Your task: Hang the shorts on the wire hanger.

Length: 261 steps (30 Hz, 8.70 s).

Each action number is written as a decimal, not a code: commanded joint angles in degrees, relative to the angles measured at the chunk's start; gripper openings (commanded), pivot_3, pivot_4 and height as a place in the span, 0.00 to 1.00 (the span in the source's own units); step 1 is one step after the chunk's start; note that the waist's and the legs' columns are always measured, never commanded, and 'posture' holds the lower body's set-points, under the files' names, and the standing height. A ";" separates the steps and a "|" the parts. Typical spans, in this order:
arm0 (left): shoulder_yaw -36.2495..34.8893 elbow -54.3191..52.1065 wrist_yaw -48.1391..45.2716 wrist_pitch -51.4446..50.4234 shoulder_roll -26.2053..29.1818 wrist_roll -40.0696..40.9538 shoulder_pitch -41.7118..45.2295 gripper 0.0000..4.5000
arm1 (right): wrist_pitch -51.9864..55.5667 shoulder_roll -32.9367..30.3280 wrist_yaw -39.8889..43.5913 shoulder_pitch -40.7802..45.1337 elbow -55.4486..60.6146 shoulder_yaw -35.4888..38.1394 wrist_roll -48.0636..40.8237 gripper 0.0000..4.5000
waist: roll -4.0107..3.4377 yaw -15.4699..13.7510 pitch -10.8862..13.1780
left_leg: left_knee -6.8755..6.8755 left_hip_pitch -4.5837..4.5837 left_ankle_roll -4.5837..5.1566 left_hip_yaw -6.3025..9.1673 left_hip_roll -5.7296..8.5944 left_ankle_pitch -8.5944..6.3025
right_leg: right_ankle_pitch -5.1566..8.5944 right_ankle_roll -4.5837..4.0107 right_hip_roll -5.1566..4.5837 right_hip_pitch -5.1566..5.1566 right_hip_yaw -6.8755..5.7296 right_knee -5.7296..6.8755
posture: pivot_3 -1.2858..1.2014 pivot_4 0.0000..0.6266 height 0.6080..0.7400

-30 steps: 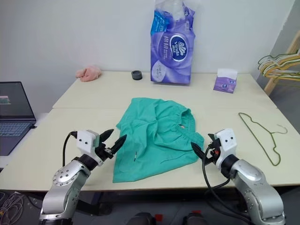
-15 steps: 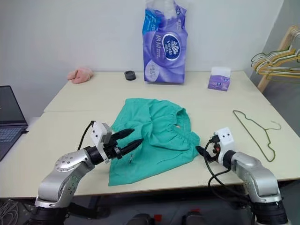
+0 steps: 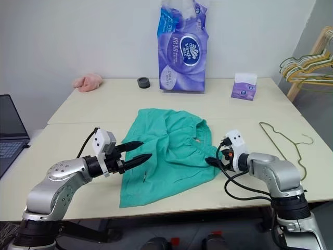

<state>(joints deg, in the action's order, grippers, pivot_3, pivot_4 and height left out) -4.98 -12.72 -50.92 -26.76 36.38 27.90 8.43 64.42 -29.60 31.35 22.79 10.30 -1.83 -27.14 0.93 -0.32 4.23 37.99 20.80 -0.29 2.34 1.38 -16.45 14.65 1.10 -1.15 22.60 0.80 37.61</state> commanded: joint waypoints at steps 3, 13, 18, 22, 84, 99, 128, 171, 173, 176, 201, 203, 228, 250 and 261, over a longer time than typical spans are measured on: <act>-0.19 -0.17 -2.28 0.97 1.20 0.20 -0.97 0.71 | -1.92 2.52 -1.72 4.01 -4.16 -1.58 2.20 1.00 | 0.00 0.41 0.00 | 0.00 -0.03 0.00 0.00 -0.03 0.00 | 0.02 0.03 0.02 0.00 -0.01 0.04 | 0.53 0.04 1.00; 0.27 2.52 -4.06 4.03 1.36 -1.87 -0.71 0.71 | -4.50 8.19 -3.07 9.26 -12.69 -1.84 4.35 0.59 | -0.01 0.37 0.00 | 0.00 0.02 -0.01 -0.02 -0.03 0.01 | -0.11 -0.19 0.03 0.09 0.02 0.11 | 0.53 0.04 1.00; 0.72 1.10 -3.03 3.01 1.12 -1.66 -0.16 0.71 | -5.75 7.55 -2.47 9.37 -13.48 -2.91 6.13 0.21 | -0.01 0.42 0.00 | 0.00 0.02 -0.01 -0.03 -0.01 0.01 | -0.14 -0.24 0.01 0.10 0.02 0.11 | 0.53 0.04 1.00; 1.25 0.17 -1.85 1.57 0.58 -1.47 1.31 0.71 | -7.30 6.99 -3.04 9.47 -14.18 -2.28 7.55 0.01 | -0.01 0.43 0.00 | 0.00 0.01 -0.01 -0.02 -0.02 0.01 | -0.14 -0.24 0.02 0.11 0.01 0.15 | 0.52 0.04 1.00; 6.08 -5.93 -3.27 -4.59 -1.57 0.84 3.56 0.71 | -5.31 -9.82 -3.34 -16.60 18.35 25.97 -2.04 1.00 | -0.11 2.11 0.25 | -0.01 -0.01 0.00 -0.17 -0.01 0.00 | 0.09 0.26 0.09 0.03 0.15 0.01 | 0.49 0.06 1.00; 13.96 -10.54 -0.21 -9.17 -3.72 -0.16 10.63 0.71 | -17.27 -15.26 -7.61 -12.90 -9.73 23.57 10.41 1.00 | -0.15 2.34 0.22 | -0.01 -0.04 0.01 -0.34 0.04 0.00 | 0.07 0.26 0.10 0.02 0.30 0.06 | 0.49 0.06 1.00; 17.68 -11.22 0.12 -8.70 -6.34 -0.47 14.12 0.71 | -25.67 -17.43 0.10 -4.34 -44.74 10.47 19.61 0.26 | 0.58 3.06 -0.21 | -0.01 -0.93 0.28 -1.23 -0.08 -0.16 | 0.00 0.49 0.53 -0.53 1.30 -0.03 | 0.49 0.07 1.00; 8.92 18.71 -12.39 -11.00 3.38 -2.39 23.15 0.99 | -81.19 -18.33 -7.42 -1.70 -4.41 -8.84 52.01 0.00 | 0.19 3.35 0.00 | 0.05 -0.37 0.62 -1.41 0.05 -0.39 | -0.44 0.71 0.18 -0.18 1.65 -0.61 | 0.49 0.06 1.00; 10.20 18.11 -13.72 -11.37 3.60 -2.59 21.60 0.99 | -83.07 -17.67 -7.69 -1.19 -4.47 -8.72 52.34 0.00 | 0.18 3.42 0.00 | 0.06 -0.36 0.62 -1.42 0.06 -0.39 | -0.44 0.70 0.18 -0.18 1.66 -0.61 | 0.49 0.06 1.00; 10.84 17.91 -14.30 -11.30 3.09 -2.95 20.77 0.99 | -84.99 -17.11 -7.50 -1.03 -4.75 -8.51 52.64 0.00 | 0.18 3.47 0.00 | 0.06 -0.37 0.62 -1.42 0.06 -0.39 | -0.44 0.70 0.18 -0.18 1.67 -0.59 | 0.49 0.06 1.00; 11.87 7.68 -16.31 -20.10 2.90 0.74 20.62 0.01 | -87.31 -15.09 -6.02 -0.95 -3.27 -5.81 50.82 0.00 | 0.18 3.60 0.00 | 0.11 -0.39 0.63 -1.43 0.05 -0.39 | -0.45 0.68 0.19 -0.18 1.68 -0.51 | 0.48 0.07 1.00; 11.93 8.19 -16.17 -19.46 2.77 0.46 20.51 0.01 | -87.95 -15.32 -5.05 -1.38 -3.02 -5.89 49.90 0.00 | 0.18 3.60 0.00 | 0.11 -0.39 0.63 -1.43 0.05 -0.39 | -0.45 0.68 0.19 -0.18 1.68 -0.52 | 0.48 0.07 1.00; 20.21 14.57 -19.21 13.43 5.01 -19.31 21.04 0.00 | -25.16 -25.84 19.33 -10.98 22.93 2.75 6.90 0.84 | 0.17 3.41 0.00 | 0.15 -0.45 0.65 -1.41 0.03 -0.40 | -0.41 0.76 0.13 -0.27 1.62 -0.54 | 0.47 0.08 1.00; 21.12 6.28 -23.55 10.75 4.83 -19.14 21.56 0.00 | -17.06 -25.25 22.23 1.37 17.71 -15.36 13.80 0.35 | 0.15 3.62 0.01 | 0.14 -0.37 0.65 -1.38 0.03 -0.40 | -0.30 0.97 0.13 -0.19 1.56 -0.55 | 0.47 0.07 1.00; 21.04 5.90 -22.33 9.13 2.98 -18.34 21.50 0.00 | -15.33 -25.90 24.01 0.81 19.94 -15.70 12.74 0.01 | 0.16 3.62 0.01 | 0.16 -0.36 0.65 -1.37 0.03 -0.40 | -0.30 0.98 0.13 -0.19 1.56 -0.55 | 0.47 0.07 1.00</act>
<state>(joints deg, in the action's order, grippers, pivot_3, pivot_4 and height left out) 16.09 -4.94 -74.23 -17.11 40.66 7.92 29.50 49.04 -55.39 55.16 23.15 28.83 -19.21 -14.08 1.09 3.29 4.24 38.15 20.44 0.36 0.97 1.41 -16.86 14.36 2.08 -1.02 22.41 2.35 37.07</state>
